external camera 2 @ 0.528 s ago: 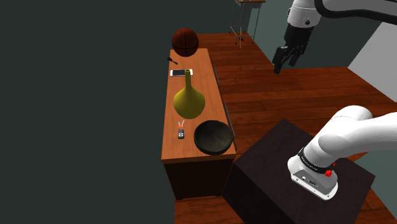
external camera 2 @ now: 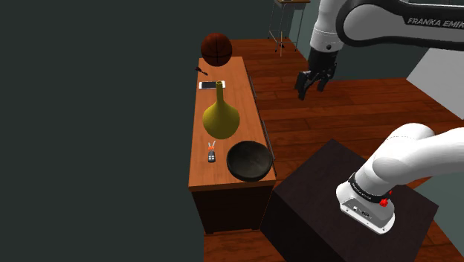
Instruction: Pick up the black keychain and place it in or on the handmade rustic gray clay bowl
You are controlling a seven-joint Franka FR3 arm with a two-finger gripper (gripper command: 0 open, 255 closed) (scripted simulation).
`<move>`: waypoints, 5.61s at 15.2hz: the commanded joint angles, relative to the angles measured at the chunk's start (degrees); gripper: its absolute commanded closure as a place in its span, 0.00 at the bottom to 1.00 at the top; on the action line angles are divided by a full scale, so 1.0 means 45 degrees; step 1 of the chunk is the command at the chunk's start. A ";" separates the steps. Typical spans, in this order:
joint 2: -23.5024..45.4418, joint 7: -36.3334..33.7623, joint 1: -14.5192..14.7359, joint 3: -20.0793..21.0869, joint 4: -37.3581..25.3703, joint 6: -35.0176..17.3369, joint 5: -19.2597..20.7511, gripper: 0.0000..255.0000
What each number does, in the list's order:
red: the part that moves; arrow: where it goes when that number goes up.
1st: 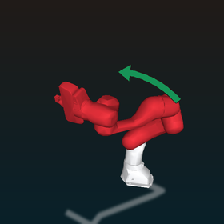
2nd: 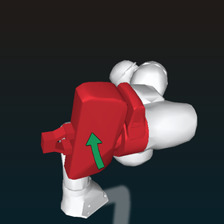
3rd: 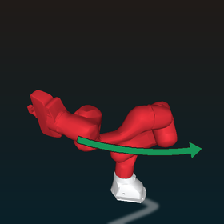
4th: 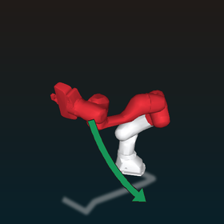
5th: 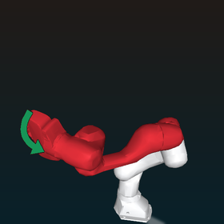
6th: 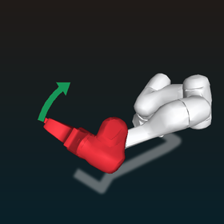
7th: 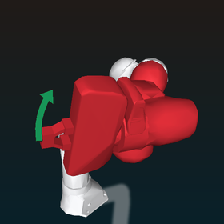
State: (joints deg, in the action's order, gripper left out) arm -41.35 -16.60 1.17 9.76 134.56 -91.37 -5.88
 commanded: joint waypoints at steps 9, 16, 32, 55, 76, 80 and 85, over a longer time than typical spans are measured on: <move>0.3239 -0.2775 0.0091 0.2242 -0.0017 -0.3419 -0.0897 0.00; 0.6380 -0.4955 -0.0047 0.3681 -0.1063 -0.5564 -0.0445 0.00; 1.4931 -1.0459 0.1730 0.3980 -0.6780 -0.7670 0.3745 0.00; 1.6761 -1.1116 0.2423 0.3458 -0.7668 -0.8537 0.4482 1.00; 1.5276 -1.0737 0.2089 0.3965 -0.8308 -0.6511 0.3726 1.00; 1.4981 -1.0658 0.2038 0.4056 -0.8590 -0.5961 0.3565 1.00; 1.4661 -1.0571 0.1994 0.4151 -0.9014 -0.5249 0.3387 1.00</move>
State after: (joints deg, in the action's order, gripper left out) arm 24.89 -64.23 10.17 28.37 94.39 -115.64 9.50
